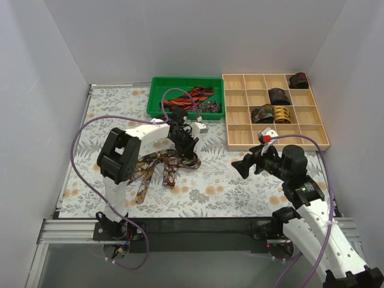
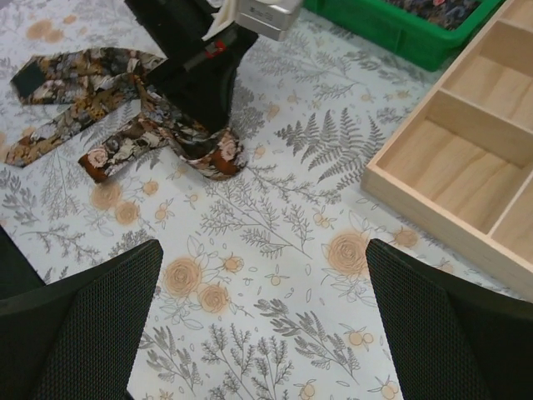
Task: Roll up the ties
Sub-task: Move the tie to the center of the board, then flatten the tie
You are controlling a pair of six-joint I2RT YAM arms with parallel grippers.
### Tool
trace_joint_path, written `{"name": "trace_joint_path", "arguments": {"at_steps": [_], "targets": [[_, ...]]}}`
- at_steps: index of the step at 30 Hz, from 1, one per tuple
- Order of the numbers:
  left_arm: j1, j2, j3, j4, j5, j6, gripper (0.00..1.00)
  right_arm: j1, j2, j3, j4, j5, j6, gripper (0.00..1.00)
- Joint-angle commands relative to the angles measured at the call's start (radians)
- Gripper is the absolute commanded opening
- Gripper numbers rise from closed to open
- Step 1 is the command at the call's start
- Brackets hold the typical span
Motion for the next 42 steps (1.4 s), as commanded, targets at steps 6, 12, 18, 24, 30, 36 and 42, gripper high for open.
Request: {"name": "trace_joint_path", "arguments": {"at_steps": [6,12,18,24,30,36,42], "targets": [[-0.041,-0.010,0.167,0.139,-0.156,0.064,0.19,0.137,0.204,0.068,0.000,0.027,0.028,0.98],[-0.038,-0.157,0.065,0.249,-0.374,-0.048,0.46,0.376,0.421,0.111,0.047,0.228,0.030,0.98],[-0.018,-0.423,-0.127,0.274,-0.638,-0.379,0.70,0.544,0.631,0.195,0.150,0.371,0.064,0.91],[0.064,-0.699,-0.470,0.282,-0.741,-0.599,0.67,0.668,0.809,0.318,0.179,0.475,0.120,0.86],[0.158,-0.831,-0.728,0.321,-0.755,-0.705,0.56,0.772,0.953,0.392,0.181,0.501,0.176,0.84],[0.221,-0.813,-0.784,0.369,-0.801,-0.731,0.50,0.789,1.051,0.438,0.173,0.524,0.177,0.81],[0.236,-0.693,-0.771,0.412,-0.832,-0.757,0.46,0.794,1.134,0.484,0.167,0.540,0.163,0.72]]}}
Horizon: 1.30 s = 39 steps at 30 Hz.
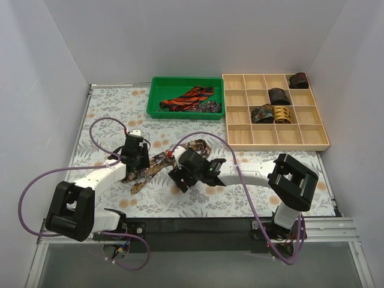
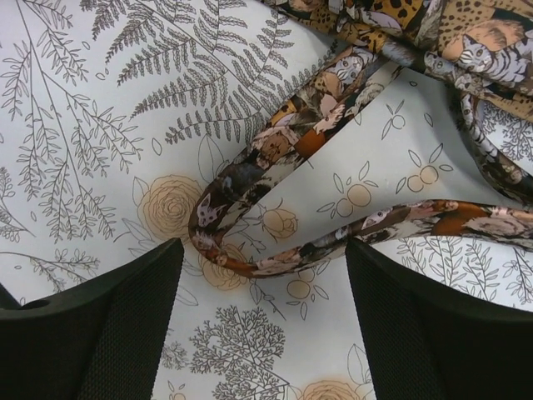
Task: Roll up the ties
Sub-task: Flatten the tie
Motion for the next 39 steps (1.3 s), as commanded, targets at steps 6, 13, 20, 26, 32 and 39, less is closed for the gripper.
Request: {"name": "trace_joint_path", "arguments": {"at_steps": [6,13,20,26,32,39], "targets": [[0.025,0.156,0.040,0.061,-0.034,-0.045,0.38,0.004,0.066,0.071,0.013,0.036,-0.002,0.51],[0.073,0.242,0.117,-0.042,-0.089,0.001,0.34,0.004,0.010,0.082,-0.065,0.096,-0.011,0.03],[0.148,0.297,0.255,-0.102,-0.254,0.237,0.33,-0.115,-0.185,0.106,-0.279,-0.062,0.053,0.01],[0.208,0.463,0.396,-0.097,-0.316,0.437,0.33,-0.294,-0.369,0.125,-0.431,-0.276,0.095,0.01],[0.234,0.543,0.454,-0.054,-0.269,0.495,0.30,-0.511,-0.504,0.031,-0.479,-0.405,0.164,0.01],[0.236,0.278,0.392,-0.065,-0.060,0.391,0.40,-0.829,-0.521,-0.087,-0.447,-0.359,0.129,0.27]]}}
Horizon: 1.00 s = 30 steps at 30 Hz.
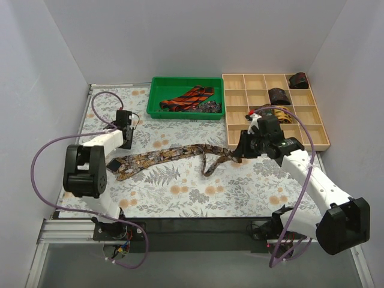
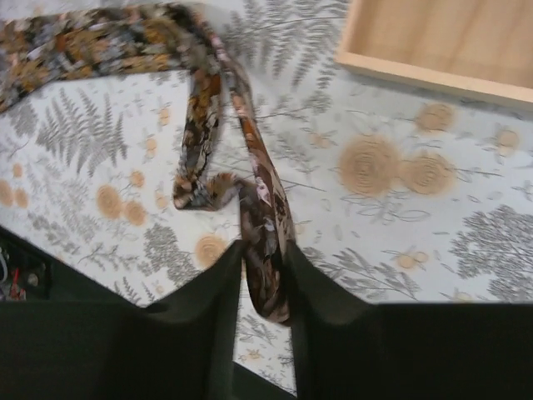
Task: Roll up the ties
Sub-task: Flatten the tie
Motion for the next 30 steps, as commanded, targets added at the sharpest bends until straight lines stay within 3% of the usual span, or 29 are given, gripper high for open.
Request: {"name": "trace_joint_path", "arguments": {"at_steps": [1,3,4,5,10,20,30], "targets": [[0.003,-0.229,-0.033,-0.007,0.189,-0.078,0.43,-0.132,0.023,-0.025,0.022,0.012,-0.027,0.34],[0.003,-0.326,-0.082,-0.027,0.260,-0.145,0.46,-0.158,0.038,-0.005,0.016,0.081,-0.055,0.43],[0.001,-0.360,-0.107,-0.029,0.318,-0.168,0.50,-0.156,0.042,0.016,0.013,0.096,-0.057,0.56],[0.000,-0.395,-0.133,-0.029,0.350,-0.199,0.51,-0.152,0.040,0.026,0.018,0.096,-0.061,0.61],[-0.026,-0.588,-0.337,0.010,0.412,-0.395,0.55,-0.011,0.025,0.052,0.042,0.145,-0.107,0.78],[-0.085,-0.665,-0.437,-0.007,0.327,-0.522,0.51,0.244,0.130,0.020,0.091,0.061,-0.187,0.78],[-0.143,-0.724,-0.530,-0.087,0.211,-0.751,0.52,0.356,0.291,0.024,0.148,0.060,-0.184,0.77]]}}
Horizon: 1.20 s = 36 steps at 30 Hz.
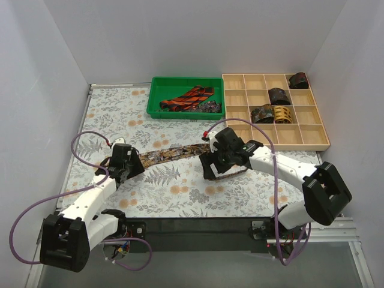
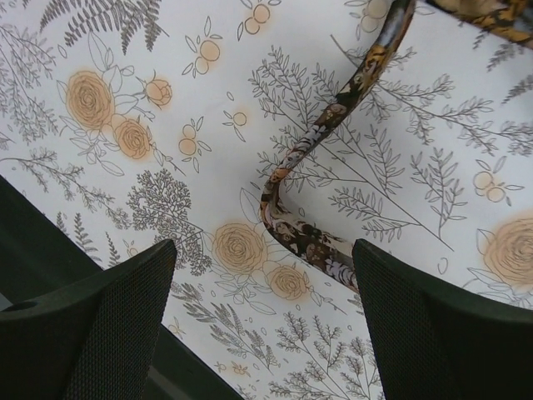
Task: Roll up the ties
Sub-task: Flatten the tie
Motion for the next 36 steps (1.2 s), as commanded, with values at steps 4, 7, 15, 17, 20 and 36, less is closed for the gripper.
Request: {"name": "trace_joint_path", "arguments": {"at_steps": [4,7,15,17,20,36], "targets": [[-0.025,0.019,-0.037,-0.008,-0.078,-0.124,0.52,0.039,0.100,0.033,0.068,0.005,-0.018,0.75],[-0.023,0.058,-0.031,0.012,-0.089,-0.129,0.51,0.046,0.153,0.040,0.072,0.021,-0.024,0.71],[-0.025,0.122,-0.032,0.063,-0.147,-0.117,0.44,0.043,0.164,0.015,0.065,0.110,-0.033,0.25],[-0.023,0.125,-0.021,0.063,-0.165,-0.112,0.44,0.036,0.153,0.012,0.062,0.128,-0.035,0.15],[-0.023,0.136,0.003,0.066,-0.221,-0.091,0.41,0.019,0.120,0.026,0.042,0.149,-0.035,0.09],[-0.016,0.429,0.170,0.156,-0.302,0.032,0.40,-0.242,0.116,0.096,-0.067,0.205,-0.060,0.20]]}}
